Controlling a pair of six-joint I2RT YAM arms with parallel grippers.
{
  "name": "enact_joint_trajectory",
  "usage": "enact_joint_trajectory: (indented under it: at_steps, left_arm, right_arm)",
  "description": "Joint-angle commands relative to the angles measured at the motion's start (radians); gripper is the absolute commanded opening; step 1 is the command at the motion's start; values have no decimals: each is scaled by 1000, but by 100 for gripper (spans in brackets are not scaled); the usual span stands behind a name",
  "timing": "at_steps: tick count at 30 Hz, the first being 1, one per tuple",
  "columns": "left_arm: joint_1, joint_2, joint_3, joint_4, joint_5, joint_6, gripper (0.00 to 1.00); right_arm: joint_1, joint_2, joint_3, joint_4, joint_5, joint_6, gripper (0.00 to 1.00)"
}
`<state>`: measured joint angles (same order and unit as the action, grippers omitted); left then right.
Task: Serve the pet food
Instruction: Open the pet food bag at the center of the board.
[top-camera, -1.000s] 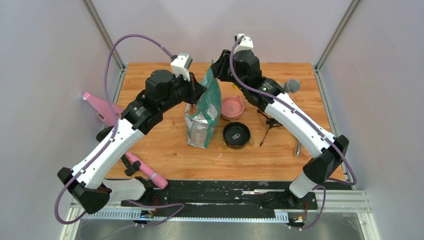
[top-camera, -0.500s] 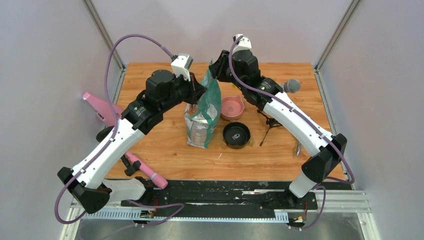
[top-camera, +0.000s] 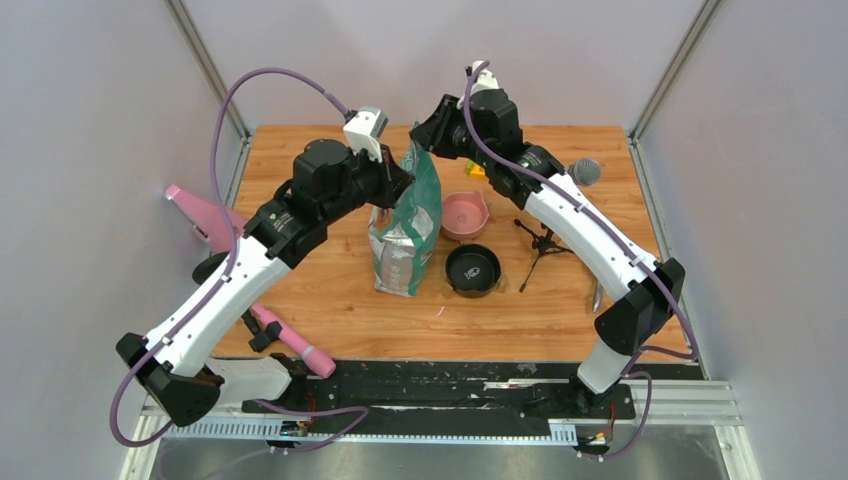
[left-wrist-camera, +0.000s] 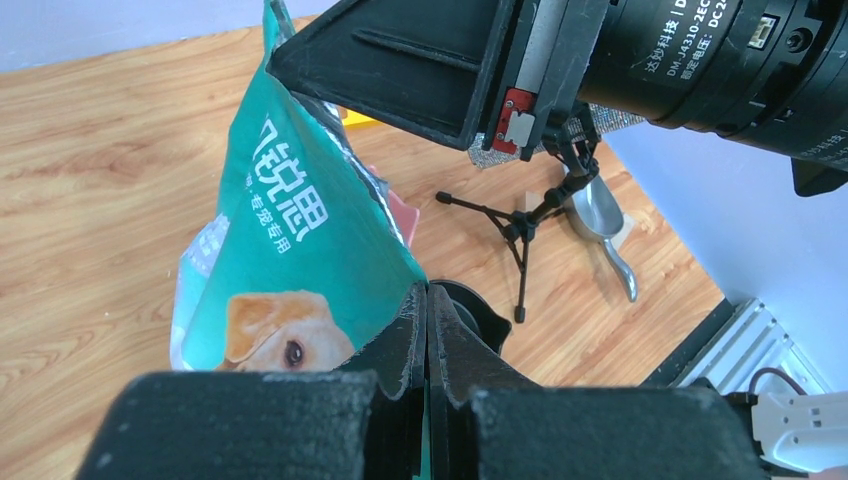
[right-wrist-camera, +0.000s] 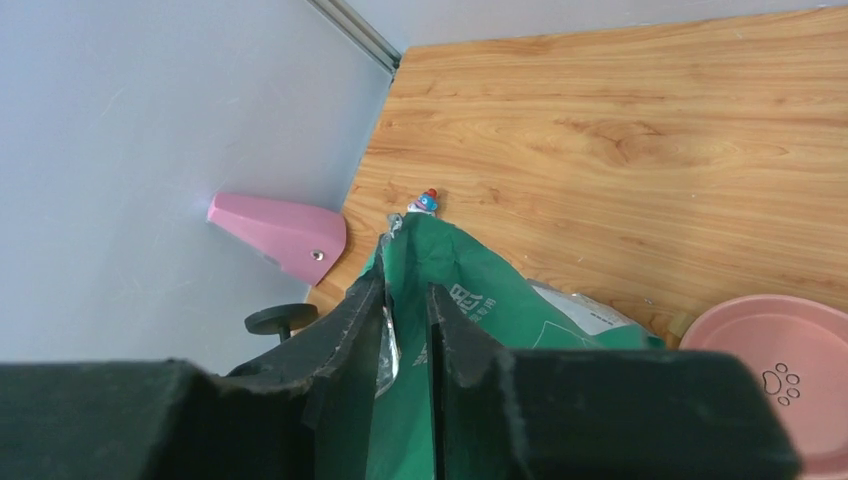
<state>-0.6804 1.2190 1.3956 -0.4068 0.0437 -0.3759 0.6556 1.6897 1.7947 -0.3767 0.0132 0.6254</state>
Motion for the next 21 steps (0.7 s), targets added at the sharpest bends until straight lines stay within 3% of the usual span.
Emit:
enact_joint_trajectory:
  at_steps: [1, 4, 10, 11, 12, 13, 14, 16, 21]
  left_arm:
    - [-19, 18, 14, -44, 41, 14, 0]
    - [-20, 19, 14, -45, 37, 15, 0]
    - [-21, 17, 43, -70, -31, 26, 0]
    - [-21, 18, 54, -78, -87, 28, 7]
    - [-20, 20, 80, -92, -114, 29, 26]
    - [-20, 24, 93, -96, -162, 31, 38]
    - [-19, 27, 119, -101, -187, 41, 65]
    - [-18, 41, 160, -103, -261, 65, 78]
    - [10, 164, 286, -126, -302, 126, 83]
  right_arm:
    - [1, 20, 49, 28, -39, 17, 20]
    - [-1, 18, 50, 30, -31, 15, 1]
    - [-7, 3, 23, 33, -40, -50, 0]
    - [-8, -5, 13, 32, -52, -64, 0]
    - [-9, -14, 2, 32, -57, -77, 0]
    - [-8, -24, -9, 29, -59, -89, 0]
    - [-8, -30, -18, 27, -58, -105, 0]
    - [-8, -41, -21, 20, -52, -136, 0]
    - [-8, -44, -3, 6, -43, -190, 0]
